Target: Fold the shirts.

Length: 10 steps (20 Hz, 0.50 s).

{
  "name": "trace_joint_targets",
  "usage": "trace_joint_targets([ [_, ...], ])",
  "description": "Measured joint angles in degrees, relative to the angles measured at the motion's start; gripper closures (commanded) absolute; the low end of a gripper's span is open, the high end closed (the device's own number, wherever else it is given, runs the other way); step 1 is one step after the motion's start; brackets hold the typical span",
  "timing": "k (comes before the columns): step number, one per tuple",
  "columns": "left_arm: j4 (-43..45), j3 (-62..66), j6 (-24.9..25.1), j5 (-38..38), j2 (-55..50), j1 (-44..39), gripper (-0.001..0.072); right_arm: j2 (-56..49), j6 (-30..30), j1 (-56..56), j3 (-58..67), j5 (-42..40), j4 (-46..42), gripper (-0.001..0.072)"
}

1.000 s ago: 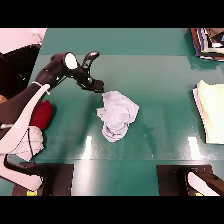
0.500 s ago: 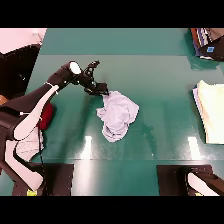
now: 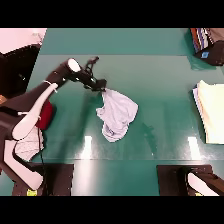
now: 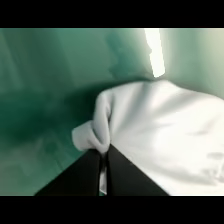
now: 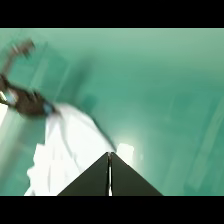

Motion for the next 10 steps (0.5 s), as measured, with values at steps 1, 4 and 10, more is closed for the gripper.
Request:
trace_joint_targets([
  [1,1.8,0.8,0.0,-0.4,1.5,1.6,0.0685,0.2,0.5,0.0,-1.5,0.5,-0.1,0.0700],
  [4,6.3,2.2,0.0,-1.1,6.8,6.6,0.0684,1.5,1.7,0.3,-11.1,0.2,-0.2,0.0667],
  [10,10.9,3.0,0.0,-2.8,14.1,14.3,0.0684,-0.2,2.9,9.5,-37.9,-12.7,6.0,0.0261],
])
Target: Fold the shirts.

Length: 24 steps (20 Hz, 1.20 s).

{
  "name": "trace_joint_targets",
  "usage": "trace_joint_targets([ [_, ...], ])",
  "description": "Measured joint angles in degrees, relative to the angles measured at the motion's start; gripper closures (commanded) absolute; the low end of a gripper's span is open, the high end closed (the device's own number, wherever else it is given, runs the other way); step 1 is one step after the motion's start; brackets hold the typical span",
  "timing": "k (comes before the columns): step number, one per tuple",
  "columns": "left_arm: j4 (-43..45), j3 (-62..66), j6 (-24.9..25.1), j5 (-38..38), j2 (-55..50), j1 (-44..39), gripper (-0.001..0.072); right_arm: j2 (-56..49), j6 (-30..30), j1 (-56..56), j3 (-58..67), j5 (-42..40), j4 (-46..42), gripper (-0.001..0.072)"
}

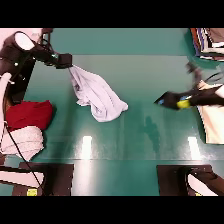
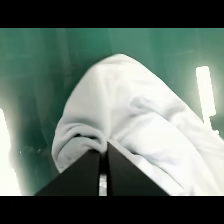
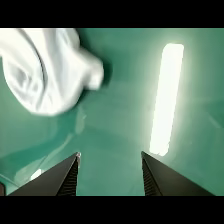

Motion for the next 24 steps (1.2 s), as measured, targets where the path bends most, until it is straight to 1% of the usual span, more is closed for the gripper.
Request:
trace_joint_targets([
  [3,0.7,0.1,0.0,-1.5,1.0,1.3,0.0684,-5.9,-0.3,7.7,-5.6,-10.1,5.1,0.0261],
  [5,1.0,0.1,0.0,-1.9,1.3,1.7,0.0684,-11.1,-0.5,11.7,-5.3,-16.3,8.0,0.0261],
  [7,1.4,0.1,0.1,-2.3,1.4,1.9,0.0684,-16.3,-0.6,14.1,-2.7,-20.5,9.7,0.0262],
  [10,2.2,0.1,0.2,-2.8,1.5,2.0,0.0684,-24.0,-0.9,15.7,3.8,-23.2,10.9,0.0261],
  [14,3.1,0.1,0.4,-3.0,1.6,2.1,0.0684,-33.2,-1.0,16.6,13.8,-23.2,12.3,0.0267],
  [15,3.3,0.1,0.4,-3.0,1.6,2.1,0.0684,-35.3,-1.0,17.0,16.3,-22.4,12.5,0.0302],
  [16,3.3,0.1,0.4,-3.0,1.6,2.1,0.0684,-37.1,-1.0,17.4,18.5,-21.7,12.5,0.0424],
  [17,3.5,0.1,0.4,-3.1,1.6,2.1,0.0684,-38.9,-1.0,17.9,20.8,-21.2,12.2,0.0584],
  [18,3.5,0.1,0.4,-3.1,1.6,2.1,0.0685,-40.4,-1.0,18.4,22.8,-20.7,11.6,0.0701],
  [22,3.8,0.2,0.4,-3.7,3.1,2.1,0.0685,-42.8,-2.0,19.3,30.0,-18.9,10.4,0.0703],
  [24,4.3,0.2,0.4,-3.3,6.3,2.1,0.0685,-40.5,-2.3,17.8,33.7,-17.1,6.5,0.0703],
])
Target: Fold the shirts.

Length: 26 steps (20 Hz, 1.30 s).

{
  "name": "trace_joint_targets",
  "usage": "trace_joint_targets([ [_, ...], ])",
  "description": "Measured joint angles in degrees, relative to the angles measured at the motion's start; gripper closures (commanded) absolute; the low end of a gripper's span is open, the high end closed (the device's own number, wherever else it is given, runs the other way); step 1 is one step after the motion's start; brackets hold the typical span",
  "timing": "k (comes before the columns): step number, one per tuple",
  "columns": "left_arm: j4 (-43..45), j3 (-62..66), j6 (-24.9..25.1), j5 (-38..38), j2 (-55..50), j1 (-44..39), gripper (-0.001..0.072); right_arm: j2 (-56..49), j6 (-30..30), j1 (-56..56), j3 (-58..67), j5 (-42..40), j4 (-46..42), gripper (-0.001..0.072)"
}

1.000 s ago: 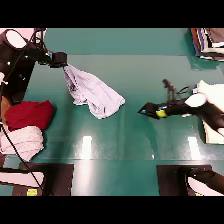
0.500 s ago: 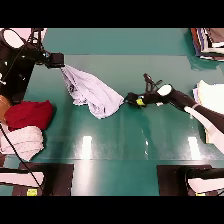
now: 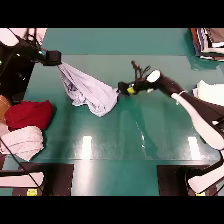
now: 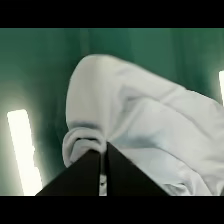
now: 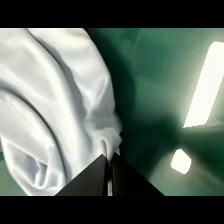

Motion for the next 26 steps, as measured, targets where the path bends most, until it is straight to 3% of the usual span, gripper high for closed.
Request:
trace_joint_targets([
  [7,0.9,0.7,0.9,3.1,21.4,-0.1,0.0685,18.8,-0.2,-10.8,16.5,15.9,-16.5,0.0703],
  [11,-0.6,2.8,1.3,1.7,30.8,-0.2,0.0686,26.9,-0.3,-15.8,25.8,23.4,-19.5,0.0704],
  [16,-6.4,2.3,1.4,-2.8,33.7,-0.2,0.0686,30.9,0.0,-18.6,31.2,30.4,-21.4,0.0704],
  [20,-8.2,-8.6,1.5,-5.6,33.0,-3.2,0.0686,30.7,1.3,-18.3,25.6,35.6,-22.3,0.0704],
  [26,-8.0,-37.4,1.4,-4.8,32.0,-17.0,0.0684,32.9,2.0,-17.3,2.0,35.6,-22.2,0.0704],
])
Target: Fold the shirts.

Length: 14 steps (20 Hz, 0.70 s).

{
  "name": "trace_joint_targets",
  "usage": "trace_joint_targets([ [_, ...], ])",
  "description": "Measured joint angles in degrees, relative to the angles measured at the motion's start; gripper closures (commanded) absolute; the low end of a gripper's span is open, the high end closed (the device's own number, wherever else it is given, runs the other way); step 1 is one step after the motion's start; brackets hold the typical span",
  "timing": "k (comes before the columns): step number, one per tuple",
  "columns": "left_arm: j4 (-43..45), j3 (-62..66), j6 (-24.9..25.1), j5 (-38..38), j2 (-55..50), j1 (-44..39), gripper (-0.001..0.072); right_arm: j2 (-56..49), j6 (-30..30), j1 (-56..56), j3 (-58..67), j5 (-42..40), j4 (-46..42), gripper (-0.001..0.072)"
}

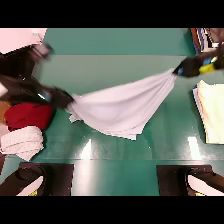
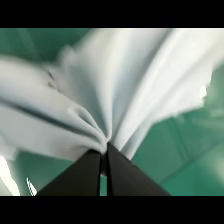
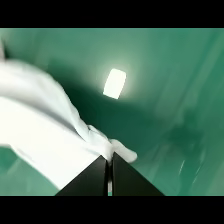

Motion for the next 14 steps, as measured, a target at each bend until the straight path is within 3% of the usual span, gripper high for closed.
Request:
trace_joint_targets([
  [2,-0.1,-8.3,-0.2,2.6,-0.1,-4.3,0.0681,1.6,0.4,-0.5,-7.0,-1.8,0.2,0.0704],
  [3,-0.2,-11.6,-0.3,4.1,-0.1,-5.9,0.0469,2.4,0.5,-0.8,-9.7,-2.7,0.2,0.0704],
  [4,-0.3,-13.9,-0.6,5.4,-0.1,-7.0,0.0165,3.1,0.7,-1.1,-12.3,-3.2,0.3,0.0704],
  [8,0.5,-15.3,-1.5,8.0,-0.1,-9.2,0.0164,5.0,0.9,-1.6,-17.6,-5.3,0.5,0.0704],
  [11,8.0,-9.7,-3.7,8.2,-0.2,-9.3,0.0165,5.5,0.9,-1.7,-18.9,-6.0,0.5,0.0704],
  [14,14.4,-4.4,-5.9,9.6,-2.0,-3.6,0.0165,5.7,1.0,-1.8,-19.4,-6.4,0.8,0.0704],
])
